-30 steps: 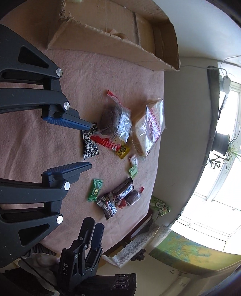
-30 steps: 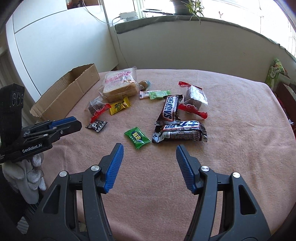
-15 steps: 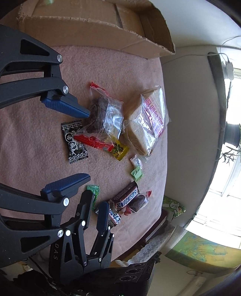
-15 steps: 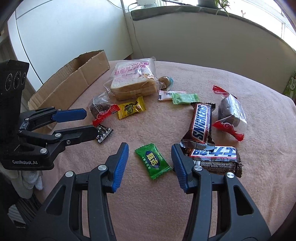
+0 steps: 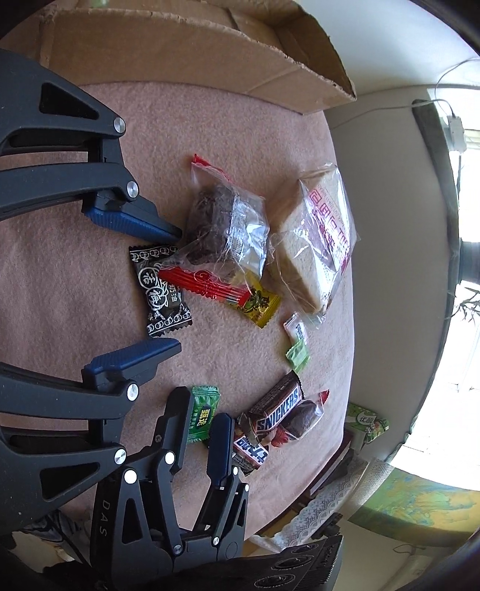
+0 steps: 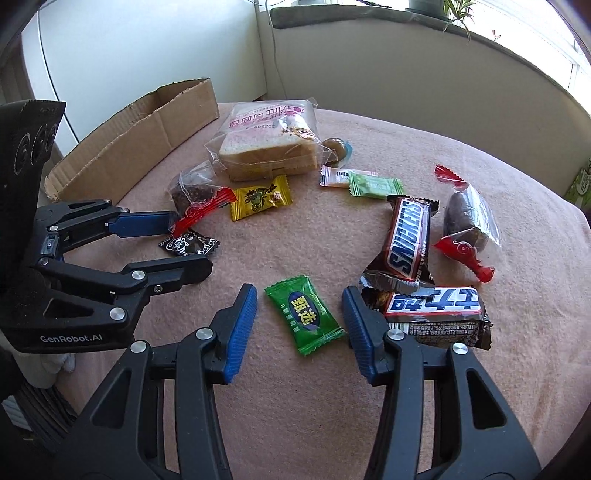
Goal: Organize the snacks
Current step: 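Grasp the black patterned candy with left gripper while right grasps the green wrapped candy, then carry both candies over the cardboard box and open both grippers to drop them, then move both grippers back to the snacks, right toward the Snickers bar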
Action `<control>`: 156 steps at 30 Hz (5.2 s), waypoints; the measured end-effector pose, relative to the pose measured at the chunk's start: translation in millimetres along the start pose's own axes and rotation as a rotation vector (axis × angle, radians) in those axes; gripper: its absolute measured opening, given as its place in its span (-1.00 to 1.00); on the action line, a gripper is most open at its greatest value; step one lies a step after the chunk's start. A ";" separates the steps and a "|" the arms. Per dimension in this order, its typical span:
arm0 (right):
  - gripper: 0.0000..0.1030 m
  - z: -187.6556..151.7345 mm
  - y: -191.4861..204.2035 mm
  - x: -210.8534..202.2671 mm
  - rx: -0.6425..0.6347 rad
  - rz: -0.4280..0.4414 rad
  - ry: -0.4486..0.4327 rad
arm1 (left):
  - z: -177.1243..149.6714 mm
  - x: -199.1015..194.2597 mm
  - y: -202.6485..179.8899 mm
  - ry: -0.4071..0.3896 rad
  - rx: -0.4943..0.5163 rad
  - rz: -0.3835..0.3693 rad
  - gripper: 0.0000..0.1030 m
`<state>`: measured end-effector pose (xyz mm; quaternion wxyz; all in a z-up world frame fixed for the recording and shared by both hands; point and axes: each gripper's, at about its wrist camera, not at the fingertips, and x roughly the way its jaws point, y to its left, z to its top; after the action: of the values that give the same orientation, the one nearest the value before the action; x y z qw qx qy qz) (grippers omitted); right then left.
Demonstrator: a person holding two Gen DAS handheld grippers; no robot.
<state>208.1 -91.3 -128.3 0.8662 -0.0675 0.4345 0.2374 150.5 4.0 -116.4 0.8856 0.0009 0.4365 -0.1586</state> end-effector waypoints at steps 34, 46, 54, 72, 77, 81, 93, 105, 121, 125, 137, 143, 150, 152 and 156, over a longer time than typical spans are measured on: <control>-0.56 -1.5 4.1 -23.3 0.053 -0.034 -0.052 | 3.1 -32.7 -2.2 -0.134 -0.027 -0.074 -0.83; -0.56 38.5 36.4 -45.8 0.018 0.018 -0.147 | 12.0 -76.6 45.4 -0.276 -0.157 -0.045 -0.83; -0.56 66.9 74.8 -46.2 -0.049 0.069 -0.182 | 10.5 -102.5 91.1 -0.352 -0.262 0.040 -0.83; -0.56 109.9 170.4 -24.5 -0.201 0.207 -0.204 | -16.3 -116.0 164.0 -0.366 -0.423 0.199 -0.83; -0.56 114.3 192.1 -12.7 -0.227 0.235 -0.190 | -22.9 -119.4 174.8 -0.365 -0.448 0.227 -0.83; -0.56 119.0 200.0 0.1 -0.237 0.249 -0.175 | -25.5 -120.8 174.5 -0.366 -0.445 0.239 -0.83; -0.55 126.5 204.7 21.0 -0.239 0.259 -0.141 | -24.5 -121.0 174.9 -0.367 -0.452 0.259 -0.83; -0.54 125.4 208.2 19.2 -0.253 0.261 -0.146 | -23.3 -121.0 174.7 -0.368 -0.453 0.272 -0.71; 0.60 115.9 185.8 -8.5 -0.232 0.179 -0.204 | -18.8 -129.4 166.7 -0.415 -0.462 0.302 0.35; 0.62 109.4 169.7 -20.3 -0.218 0.150 -0.213 | -16.5 -128.9 164.4 -0.420 -0.463 0.297 0.35; 0.76 71.3 73.1 -65.7 -0.072 -0.005 -0.240 | 0.2 -117.0 128.7 -0.414 -0.360 0.222 0.35; 0.76 44.0 6.1 -84.5 0.061 -0.100 -0.232 | 8.4 -104.9 102.3 -0.391 -0.297 0.155 0.35; 0.76 12.2 -44.2 -88.4 0.173 -0.150 -0.202 | 15.7 -85.7 61.5 -0.339 -0.211 0.050 0.35; 0.76 7.0 -50.2 -86.0 0.181 -0.154 -0.191 | 16.3 -76.3 48.4 -0.310 -0.185 0.015 0.35; 0.76 -0.4 -54.1 -75.8 0.171 -0.150 -0.164 | 14.9 -56.9 26.7 -0.241 -0.142 -0.025 0.35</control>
<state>194.6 -165.7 -73.9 0.9167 -0.0062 0.3748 0.1386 137.2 43.2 -66.8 0.9273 -0.0863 0.3372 -0.1375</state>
